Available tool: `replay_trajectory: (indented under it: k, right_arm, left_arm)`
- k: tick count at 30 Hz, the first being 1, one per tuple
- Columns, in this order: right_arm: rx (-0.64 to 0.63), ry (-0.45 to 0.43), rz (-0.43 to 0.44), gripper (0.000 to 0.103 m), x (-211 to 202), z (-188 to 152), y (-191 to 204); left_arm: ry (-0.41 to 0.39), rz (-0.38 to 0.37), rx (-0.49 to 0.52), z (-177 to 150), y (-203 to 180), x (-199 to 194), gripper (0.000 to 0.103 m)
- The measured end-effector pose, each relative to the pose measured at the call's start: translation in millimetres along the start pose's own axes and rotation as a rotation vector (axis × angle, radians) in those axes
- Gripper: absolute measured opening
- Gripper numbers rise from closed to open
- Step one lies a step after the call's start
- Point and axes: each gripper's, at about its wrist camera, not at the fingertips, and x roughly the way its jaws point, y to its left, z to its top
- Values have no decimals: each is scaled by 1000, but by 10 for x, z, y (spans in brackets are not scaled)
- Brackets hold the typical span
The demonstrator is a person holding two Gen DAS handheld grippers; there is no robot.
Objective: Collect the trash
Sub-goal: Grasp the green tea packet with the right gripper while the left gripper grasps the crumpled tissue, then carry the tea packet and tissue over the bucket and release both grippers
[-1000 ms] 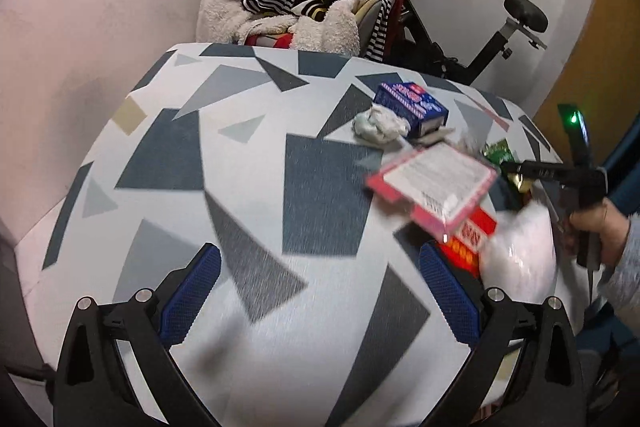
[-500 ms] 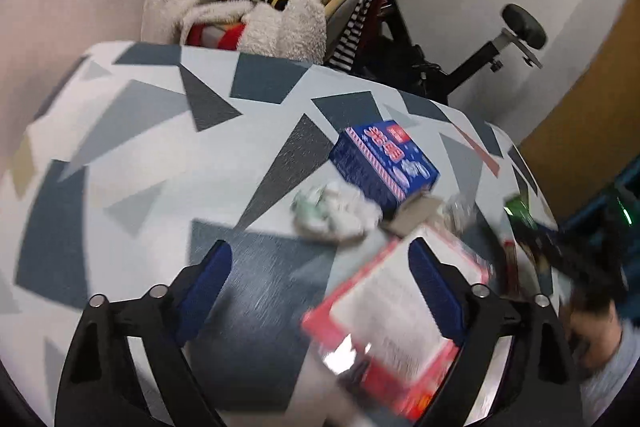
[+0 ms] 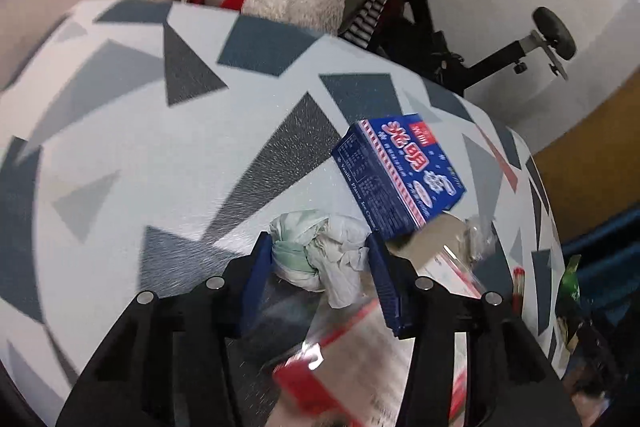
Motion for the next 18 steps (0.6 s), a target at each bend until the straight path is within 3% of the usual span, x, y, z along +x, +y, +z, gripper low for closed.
replay_trajectory:
  k: [9,13,18]
  right_arm:
    - [-54,-19,16,34,-390,-152,313]
    - [-74,-24,26,34,-605,-275,479]
    - [-94,-14,38,34,-789,-478,647]
  left_arm:
    - [-108,7,127,-280,-135,-1005,47]
    - [-148,-50,128,-625,-202,-1465,47]
    - [-182,-68,191,-1072,-342,-1863,47]
